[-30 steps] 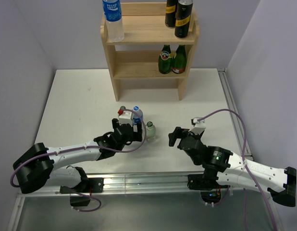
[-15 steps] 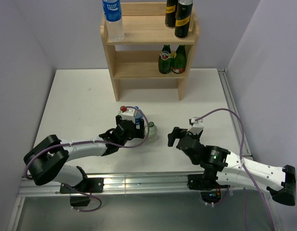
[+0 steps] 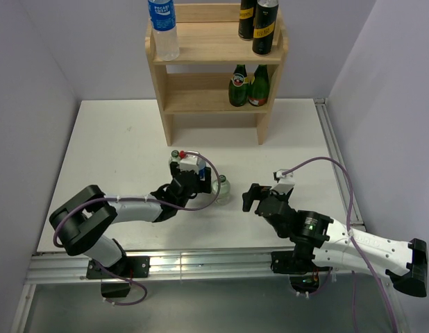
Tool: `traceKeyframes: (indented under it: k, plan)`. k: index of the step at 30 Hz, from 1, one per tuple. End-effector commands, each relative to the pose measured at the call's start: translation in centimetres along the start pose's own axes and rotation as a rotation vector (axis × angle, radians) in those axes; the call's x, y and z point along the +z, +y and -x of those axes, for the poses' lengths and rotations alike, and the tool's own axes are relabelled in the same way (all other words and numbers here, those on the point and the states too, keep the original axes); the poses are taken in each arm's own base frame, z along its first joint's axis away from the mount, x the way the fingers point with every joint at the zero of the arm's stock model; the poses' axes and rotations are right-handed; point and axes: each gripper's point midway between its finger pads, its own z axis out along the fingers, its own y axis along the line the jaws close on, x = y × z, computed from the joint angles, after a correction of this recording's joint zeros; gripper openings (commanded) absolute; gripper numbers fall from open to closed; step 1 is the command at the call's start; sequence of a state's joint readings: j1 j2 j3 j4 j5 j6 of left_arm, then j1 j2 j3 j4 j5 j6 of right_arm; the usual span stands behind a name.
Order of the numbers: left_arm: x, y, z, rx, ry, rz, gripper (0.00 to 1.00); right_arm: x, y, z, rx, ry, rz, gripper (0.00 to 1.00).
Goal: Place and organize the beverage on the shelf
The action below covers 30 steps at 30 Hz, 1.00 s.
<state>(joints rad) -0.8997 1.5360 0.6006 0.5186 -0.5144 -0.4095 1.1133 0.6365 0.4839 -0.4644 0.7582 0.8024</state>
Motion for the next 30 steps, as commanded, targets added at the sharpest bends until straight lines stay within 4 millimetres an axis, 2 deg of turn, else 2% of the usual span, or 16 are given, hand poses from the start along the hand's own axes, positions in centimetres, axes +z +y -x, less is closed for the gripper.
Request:
traceKeyframes:
  k: [1, 6, 12, 17, 19, 20, 21, 23, 26, 28, 29, 30]
  plan:
    - [0.4, 0.7, 1.7, -0.036, -0.104, 0.033, 0.99, 0.0, 0.3, 0.5, 0.012, -0.024, 0.008, 0.96]
    - [1.2, 0.7, 1.2, -0.041, -0.113, 0.034, 0.99, -0.1, 0.4, 0.5, 0.018, -0.025, 0.017, 0.96]
    - [2.2, 0.5, -0.4, -0.055, -0.103, 0.026, 0.97, -0.1, 0.5, 0.5, 0.015, -0.021, 0.022, 0.96]
    - [2.7, 0.2, -0.6, -0.064, -0.12, 0.02, 0.86, 0.0, 0.7, 0.3, 0.004, -0.012, 0.026, 0.96]
    - [3.0, 0.2, -0.9, -0.061, -0.114, 0.025, 0.7, 0.1, 0.7, 0.2, -0.002, -0.008, 0.023, 0.96]
    - [3.0, 0.3, -0.9, -0.063, -0.116, 0.03, 0.59, 0.1, 0.7, 0.2, -0.003, -0.008, 0.023, 0.96]
    - [3.0, 0.5, -0.8, -0.067, -0.119, 0.045, 0.33, 0.1, 0.7, 0.2, -0.003, -0.008, 0.023, 0.96]
    - [2.7, 0.8, -0.8, -0.056, -0.114, 0.066, 0.15, 0.1, 0.7, 0.2, -0.002, -0.01, 0.021, 0.96]
    - [2.0, 0.5, 1.6, -0.041, -0.129, 0.088, 0.0, 0.0, 0.6, 0.3, 0.002, -0.013, 0.022, 0.96]
    - [1.2, -0.2, 4.6, -0.018, -0.117, 0.093, 0.0, 0.0, 0.6, 0.3, 0.003, -0.015, 0.023, 0.96]
    - [0.9, -1.3, 7.6, -0.033, -0.146, 0.081, 0.0, 0.0, 0.6, 0.3, 0.004, -0.016, 0.023, 0.96]
    - [0.4, -1.2, 8.3, 0.007, -0.109, 0.087, 0.0, 0.0, 0.6, 0.4, 0.009, -0.018, 0.025, 0.96]
